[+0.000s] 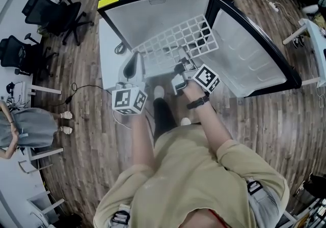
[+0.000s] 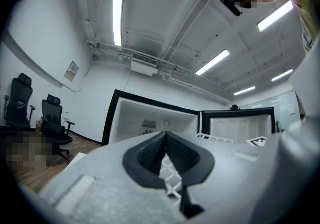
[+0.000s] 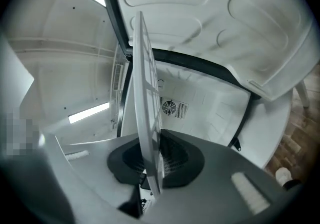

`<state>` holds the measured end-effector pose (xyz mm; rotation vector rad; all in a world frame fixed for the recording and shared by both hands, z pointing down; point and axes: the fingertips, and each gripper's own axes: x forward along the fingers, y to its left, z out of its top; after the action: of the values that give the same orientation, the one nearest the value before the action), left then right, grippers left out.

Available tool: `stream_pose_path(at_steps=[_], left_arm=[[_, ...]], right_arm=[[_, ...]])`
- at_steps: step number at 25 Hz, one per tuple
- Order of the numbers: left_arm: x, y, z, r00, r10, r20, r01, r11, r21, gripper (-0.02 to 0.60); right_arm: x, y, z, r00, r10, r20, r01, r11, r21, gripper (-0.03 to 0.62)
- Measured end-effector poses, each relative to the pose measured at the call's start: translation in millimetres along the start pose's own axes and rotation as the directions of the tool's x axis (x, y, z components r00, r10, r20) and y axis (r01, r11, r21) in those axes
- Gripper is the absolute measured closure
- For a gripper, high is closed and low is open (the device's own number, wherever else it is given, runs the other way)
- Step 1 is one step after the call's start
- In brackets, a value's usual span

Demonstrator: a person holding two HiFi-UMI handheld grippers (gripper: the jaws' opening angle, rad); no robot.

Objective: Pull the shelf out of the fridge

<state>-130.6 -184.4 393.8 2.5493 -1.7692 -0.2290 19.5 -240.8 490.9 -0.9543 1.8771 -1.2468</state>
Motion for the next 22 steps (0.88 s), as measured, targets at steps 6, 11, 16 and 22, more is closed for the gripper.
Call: stream_pose_path(at_steps=[6, 11, 16, 22], left_arm=[[-9.3, -2.9, -5.8, 0.999, 0.038, -0.023, -0.037, 0.999, 0.023, 0.581], [-13.9, -11.9, -6.7, 0.998, 0.056, -0.041, -0.053, 0.996, 0.073, 0.581], [-17.0, -15.9, -6.3, 0.998, 0.055, -0.037, -0.052, 0.997, 0.058, 0.581], [-13.4, -16.2, -4.5, 0.997, 0.062, -0.039, -0.059, 0.995, 0.086, 0.581]], right_arm=[[-16.1, 27.8, 5.4, 0.999, 0.038, -0.032, -0.044, 0.979, -0.201, 0.562], [-30.0, 52.8, 8.2, 0.998, 0.021, -0.059, -0.046, 0.89, -0.455, 0.562], [-37.1, 76.3, 10.8, 0.998, -0.016, -0.065, -0.035, 0.71, -0.703, 0.563], [-36.4, 93.3, 18.2, 0.999, -0.036, -0.022, 0.0, 0.52, -0.854, 0.563]])
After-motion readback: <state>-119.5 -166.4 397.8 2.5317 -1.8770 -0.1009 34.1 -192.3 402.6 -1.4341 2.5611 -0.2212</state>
